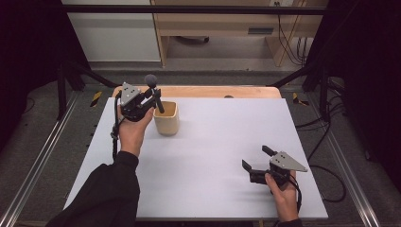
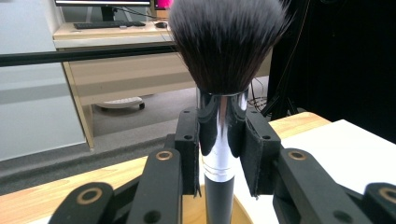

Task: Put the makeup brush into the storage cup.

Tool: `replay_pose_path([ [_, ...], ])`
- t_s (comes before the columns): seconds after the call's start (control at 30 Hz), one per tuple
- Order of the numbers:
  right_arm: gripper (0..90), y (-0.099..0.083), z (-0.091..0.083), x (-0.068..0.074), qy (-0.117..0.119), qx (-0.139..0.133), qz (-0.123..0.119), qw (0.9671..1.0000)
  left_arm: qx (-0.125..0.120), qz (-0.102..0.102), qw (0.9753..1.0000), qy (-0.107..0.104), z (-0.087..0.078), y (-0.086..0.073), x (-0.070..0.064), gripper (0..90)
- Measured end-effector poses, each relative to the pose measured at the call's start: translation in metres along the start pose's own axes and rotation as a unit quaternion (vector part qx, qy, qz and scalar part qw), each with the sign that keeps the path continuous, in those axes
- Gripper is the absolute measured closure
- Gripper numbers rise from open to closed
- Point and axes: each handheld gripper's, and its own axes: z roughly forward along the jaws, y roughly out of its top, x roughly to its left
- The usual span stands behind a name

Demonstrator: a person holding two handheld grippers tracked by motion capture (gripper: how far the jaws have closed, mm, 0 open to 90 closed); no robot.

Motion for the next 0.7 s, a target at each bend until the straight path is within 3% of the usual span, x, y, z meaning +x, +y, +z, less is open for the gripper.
replay_pose_path([
  [0.7,5.2,-0.0008,0.0007,0.0009,0.002,0.002,-0.002,1.0000,0.006,0.010,0.9999,-0.002,0.0094,-0.0089,0.0013,70.2],
])
